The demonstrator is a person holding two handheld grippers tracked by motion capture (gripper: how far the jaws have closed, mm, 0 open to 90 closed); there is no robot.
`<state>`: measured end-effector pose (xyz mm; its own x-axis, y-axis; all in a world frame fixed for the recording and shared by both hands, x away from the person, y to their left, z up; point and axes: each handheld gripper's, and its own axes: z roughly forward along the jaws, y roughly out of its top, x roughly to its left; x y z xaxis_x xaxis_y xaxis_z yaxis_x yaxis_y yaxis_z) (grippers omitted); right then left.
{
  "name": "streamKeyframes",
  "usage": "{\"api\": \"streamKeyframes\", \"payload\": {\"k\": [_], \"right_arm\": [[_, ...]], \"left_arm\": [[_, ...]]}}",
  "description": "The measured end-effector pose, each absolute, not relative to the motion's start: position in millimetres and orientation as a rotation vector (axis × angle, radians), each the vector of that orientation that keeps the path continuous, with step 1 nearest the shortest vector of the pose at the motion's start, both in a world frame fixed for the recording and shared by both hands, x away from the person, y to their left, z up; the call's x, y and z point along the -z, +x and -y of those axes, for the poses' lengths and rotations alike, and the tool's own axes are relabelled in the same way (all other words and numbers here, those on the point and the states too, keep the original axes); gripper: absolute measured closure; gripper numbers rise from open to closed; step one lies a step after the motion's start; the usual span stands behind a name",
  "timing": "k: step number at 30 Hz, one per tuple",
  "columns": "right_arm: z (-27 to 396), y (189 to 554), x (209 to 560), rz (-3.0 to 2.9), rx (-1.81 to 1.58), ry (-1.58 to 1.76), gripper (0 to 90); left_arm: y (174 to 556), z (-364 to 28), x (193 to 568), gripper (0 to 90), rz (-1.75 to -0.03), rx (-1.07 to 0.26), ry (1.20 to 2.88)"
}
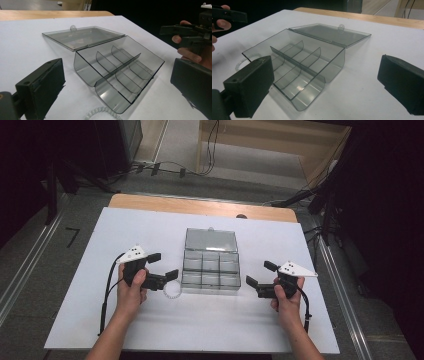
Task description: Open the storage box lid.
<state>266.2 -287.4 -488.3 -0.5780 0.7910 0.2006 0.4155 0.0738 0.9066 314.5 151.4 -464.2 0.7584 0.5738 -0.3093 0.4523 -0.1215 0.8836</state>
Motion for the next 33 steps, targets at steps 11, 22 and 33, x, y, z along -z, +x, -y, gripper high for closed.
{"api": "streamKeyframes", "payload": {"k": [11, 22, 33], "right_arm": [[304, 248, 486, -1.974, -1.505, 1.218, 0.0], [321, 233, 485, -1.940, -1.474, 1.210, 0.0], [332, 219, 488, -1.950, -1.443, 1.207, 0.0]], "left_arm": [[305, -168, 469, 0.0, -0.838, -0.129, 1.773], [304, -171, 466, 0.0, -0.835, -0.146, 1.839], [304, -169, 464, 0.0, -0.825, -0.150, 1.887]]}}
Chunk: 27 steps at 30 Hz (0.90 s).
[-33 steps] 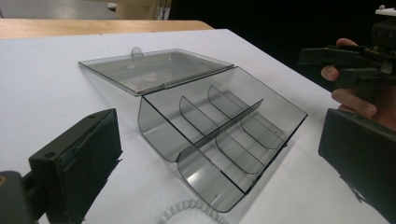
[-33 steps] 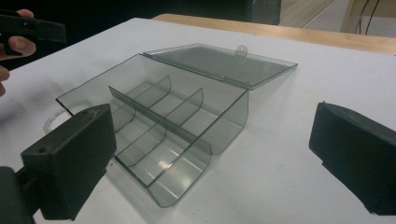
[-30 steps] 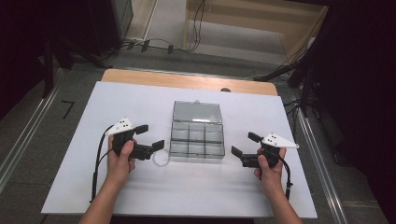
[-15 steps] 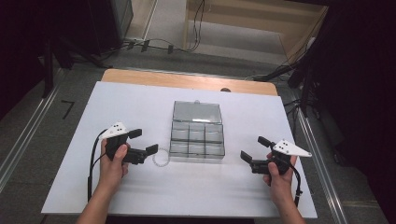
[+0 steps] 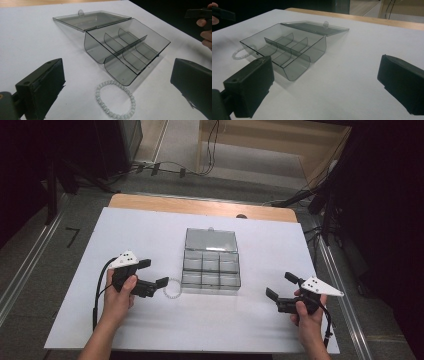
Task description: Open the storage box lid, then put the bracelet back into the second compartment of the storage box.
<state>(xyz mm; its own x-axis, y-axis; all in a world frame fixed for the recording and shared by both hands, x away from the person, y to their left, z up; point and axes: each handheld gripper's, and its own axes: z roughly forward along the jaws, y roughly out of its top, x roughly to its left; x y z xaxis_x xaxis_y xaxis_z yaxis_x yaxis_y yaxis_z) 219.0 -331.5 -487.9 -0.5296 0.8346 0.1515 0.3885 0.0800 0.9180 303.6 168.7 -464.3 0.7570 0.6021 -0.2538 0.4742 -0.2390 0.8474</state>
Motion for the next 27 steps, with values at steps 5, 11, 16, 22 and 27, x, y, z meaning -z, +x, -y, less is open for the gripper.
{"api": "streamKeyframes", "payload": {"k": [5, 11, 16, 22, 27], "right_arm": [[336, 218, 489, -1.941, -1.434, 1.229, 0.0], [340, 219, 491, -1.939, -1.422, 1.226, 0.0], [341, 220, 491, -1.936, -1.420, 1.228, 0.0], [342, 220, 491, -1.926, -1.422, 1.235, 0.0], [342, 220, 492, -1.935, -1.415, 1.237, 0.0]], "left_arm": [[303, -165, 465, 0.0, -0.812, -0.166, 1.925], [303, -163, 466, 0.0, -0.812, -0.178, 1.955], [303, -159, 467, 0.0, -0.824, -0.203, 2.001], [302, -153, 470, 2.3, -0.849, -0.241, 2.052], [303, -150, 471, 6.8, -0.859, -0.229, 2.069]]}}
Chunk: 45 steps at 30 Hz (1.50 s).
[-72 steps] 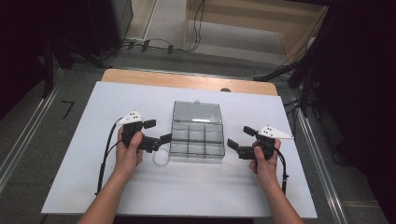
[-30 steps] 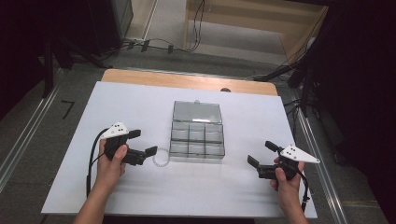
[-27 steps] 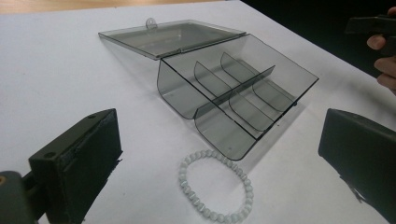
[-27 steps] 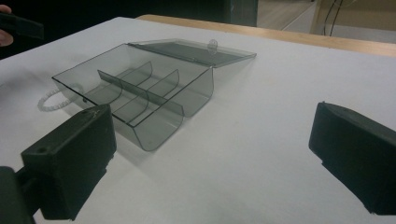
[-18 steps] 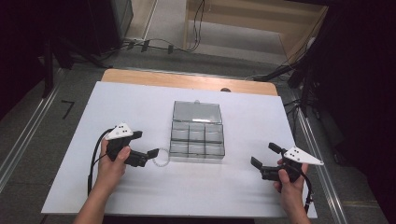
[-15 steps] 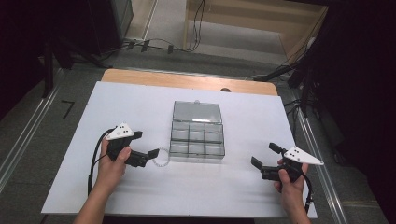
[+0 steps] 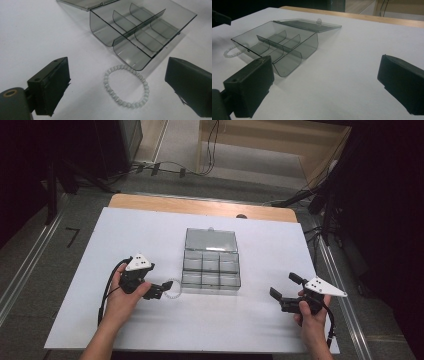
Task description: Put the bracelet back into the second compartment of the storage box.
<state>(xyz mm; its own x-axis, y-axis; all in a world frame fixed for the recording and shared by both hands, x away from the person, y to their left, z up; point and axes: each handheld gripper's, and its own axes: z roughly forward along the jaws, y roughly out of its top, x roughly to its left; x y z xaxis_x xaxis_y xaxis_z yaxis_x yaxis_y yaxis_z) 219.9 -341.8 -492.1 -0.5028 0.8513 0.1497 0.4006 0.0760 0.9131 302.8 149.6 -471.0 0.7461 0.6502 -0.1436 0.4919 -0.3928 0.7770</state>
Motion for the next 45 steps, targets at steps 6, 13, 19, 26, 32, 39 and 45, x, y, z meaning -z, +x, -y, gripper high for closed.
{"api": "streamKeyframes", "payload": {"k": [6, 13, 19, 26, 32, 39, 45], "right_arm": [[340, 221, 493, -1.943, -1.407, 1.227, 0.0], [341, 222, 494, -1.948, -1.400, 1.232, 0.0], [340, 222, 495, -1.955, -1.393, 1.231, 0.0], [339, 222, 494, -1.954, -1.394, 1.235, 0.0], [338, 222, 495, -1.962, -1.390, 1.229, 0.0], [337, 222, 495, -1.965, -1.391, 1.222, 0.0], [338, 222, 495, -1.962, -1.394, 1.223, 0.0]], "left_arm": [[304, -149, 472, 31.9, -0.911, -0.258, 2.082], [307, -148, 478, 57.4, -0.953, -0.257, 2.110], [308, -142, 486, 62.9, -0.974, -0.228, 2.153], [307, -136, 490, 68.7, -0.984, -0.274, 2.217], [306, -132, 493, 69.7, -0.981, -0.287, 2.240], [304, -126, 496, 71.3, -0.974, -0.330, 2.284], [304, -124, 496, 75.3, -0.968, -0.361, 2.304]]}}
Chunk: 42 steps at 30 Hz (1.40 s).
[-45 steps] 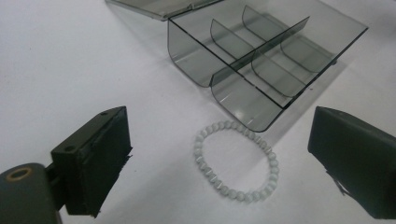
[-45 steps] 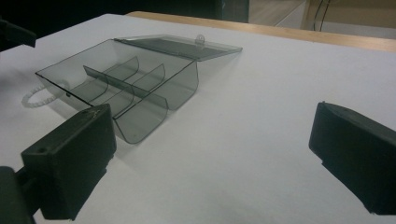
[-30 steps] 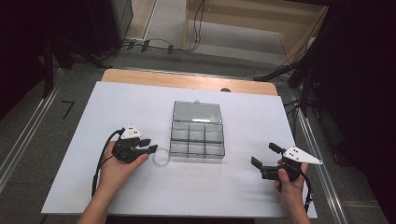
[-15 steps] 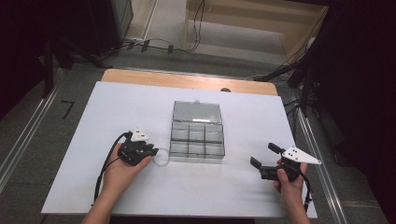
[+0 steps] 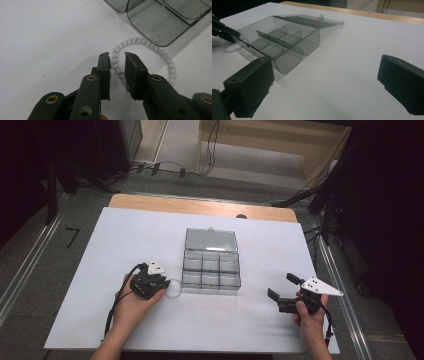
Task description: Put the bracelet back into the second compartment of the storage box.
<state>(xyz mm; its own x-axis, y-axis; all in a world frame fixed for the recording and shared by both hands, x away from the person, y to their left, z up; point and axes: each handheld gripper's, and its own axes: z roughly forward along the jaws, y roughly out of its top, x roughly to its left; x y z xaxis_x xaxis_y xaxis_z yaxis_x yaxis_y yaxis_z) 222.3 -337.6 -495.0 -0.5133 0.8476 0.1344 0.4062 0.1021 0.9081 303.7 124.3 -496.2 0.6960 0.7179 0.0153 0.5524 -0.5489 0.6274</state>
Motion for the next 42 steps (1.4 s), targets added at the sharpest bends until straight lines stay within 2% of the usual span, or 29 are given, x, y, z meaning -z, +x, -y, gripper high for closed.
{"api": "streamKeyframes", "payload": {"k": [9, 17, 22, 42], "right_arm": [[338, 223, 495, -1.962, -1.390, 1.229, 0.0], [338, 223, 496, -1.964, -1.388, 1.233, 0.0], [336, 224, 497, -1.972, -1.386, 1.237, 0.0], [337, 224, 498, -1.970, -1.382, 1.237, 0.0]], "left_arm": [[305, -126, 497, 84.7, -0.970, -0.349, 2.300], [304, -124, 497, 83.8, -0.989, -0.364, 2.305], [299, -117, 497, 84.9, -0.975, -0.440, 2.333], [304, -134, 498, 85.4, -0.959, -0.320, 2.239]]}}
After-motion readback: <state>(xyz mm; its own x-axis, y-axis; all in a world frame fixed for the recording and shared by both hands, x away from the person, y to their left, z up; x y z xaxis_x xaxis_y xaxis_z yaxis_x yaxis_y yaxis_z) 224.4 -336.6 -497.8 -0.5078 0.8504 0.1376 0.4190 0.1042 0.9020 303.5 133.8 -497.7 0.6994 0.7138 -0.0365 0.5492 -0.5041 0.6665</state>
